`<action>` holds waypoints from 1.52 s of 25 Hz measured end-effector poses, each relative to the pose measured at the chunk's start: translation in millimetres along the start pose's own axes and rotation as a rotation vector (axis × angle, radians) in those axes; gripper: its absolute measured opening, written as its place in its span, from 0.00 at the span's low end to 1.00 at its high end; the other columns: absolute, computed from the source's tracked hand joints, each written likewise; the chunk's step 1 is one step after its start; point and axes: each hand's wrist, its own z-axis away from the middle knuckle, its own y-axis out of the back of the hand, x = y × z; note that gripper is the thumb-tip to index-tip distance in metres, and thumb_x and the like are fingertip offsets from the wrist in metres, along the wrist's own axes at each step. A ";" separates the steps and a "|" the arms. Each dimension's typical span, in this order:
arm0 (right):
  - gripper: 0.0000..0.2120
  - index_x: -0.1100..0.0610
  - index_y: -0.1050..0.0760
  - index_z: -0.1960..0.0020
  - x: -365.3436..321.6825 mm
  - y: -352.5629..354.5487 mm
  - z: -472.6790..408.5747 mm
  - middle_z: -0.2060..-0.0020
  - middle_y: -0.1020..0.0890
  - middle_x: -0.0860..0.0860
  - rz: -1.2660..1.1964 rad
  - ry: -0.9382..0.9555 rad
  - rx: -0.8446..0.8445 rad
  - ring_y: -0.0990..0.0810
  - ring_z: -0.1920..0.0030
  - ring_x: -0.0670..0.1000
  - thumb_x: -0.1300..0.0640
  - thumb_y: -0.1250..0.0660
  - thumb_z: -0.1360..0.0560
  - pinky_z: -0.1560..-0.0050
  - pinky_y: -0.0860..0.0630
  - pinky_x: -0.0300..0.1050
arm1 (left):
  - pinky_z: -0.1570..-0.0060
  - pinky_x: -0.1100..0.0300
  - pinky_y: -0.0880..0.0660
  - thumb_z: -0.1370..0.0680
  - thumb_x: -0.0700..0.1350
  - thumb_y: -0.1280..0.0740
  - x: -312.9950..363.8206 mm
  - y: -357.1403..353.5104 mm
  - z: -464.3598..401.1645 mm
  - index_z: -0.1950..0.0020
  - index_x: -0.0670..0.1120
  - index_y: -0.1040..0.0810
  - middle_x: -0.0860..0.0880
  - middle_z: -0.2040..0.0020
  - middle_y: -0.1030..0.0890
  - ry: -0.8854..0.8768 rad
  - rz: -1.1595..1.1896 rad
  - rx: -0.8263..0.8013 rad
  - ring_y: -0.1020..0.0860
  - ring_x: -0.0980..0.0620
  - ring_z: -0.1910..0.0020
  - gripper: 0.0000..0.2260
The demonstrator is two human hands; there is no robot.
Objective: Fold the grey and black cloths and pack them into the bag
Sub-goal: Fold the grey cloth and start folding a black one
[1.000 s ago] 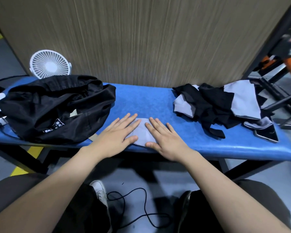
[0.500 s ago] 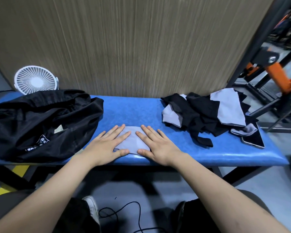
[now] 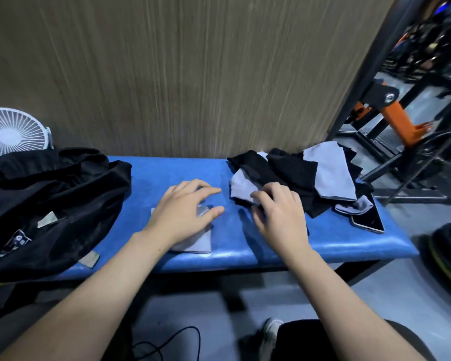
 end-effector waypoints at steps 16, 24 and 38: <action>0.07 0.56 0.23 0.57 5.1 3.0 -24.0 0.65 0.22 0.53 0.131 -0.321 -0.032 0.24 0.65 0.58 0.59 0.39 0.30 0.64 0.35 0.48 | 0.42 0.54 0.30 0.23 0.61 0.40 15.1 -21.3 -10.5 0.30 0.59 0.27 0.59 0.38 0.28 -0.041 0.032 0.149 0.29 0.54 0.42 0.21; 0.07 0.56 0.21 0.49 -5.9 39.8 -12.0 0.49 0.21 0.46 -0.384 -0.225 0.103 0.21 0.55 0.49 0.64 0.34 0.24 0.62 0.22 0.50 | 0.55 0.54 0.22 0.24 0.49 0.30 31.7 -37.2 -19.8 0.24 0.62 0.41 0.64 0.30 0.37 0.079 0.230 0.054 0.21 0.58 0.61 0.32; 0.11 0.60 0.21 0.52 34.9 53.0 28.7 0.42 0.19 0.48 -0.929 -0.425 -0.051 0.17 0.50 0.51 0.73 0.38 0.21 0.66 0.17 0.45 | 0.37 0.76 0.39 0.21 0.33 0.39 30.6 -42.3 -46.9 0.39 0.49 0.19 0.53 0.32 0.24 0.114 0.450 0.298 0.28 0.56 0.33 0.17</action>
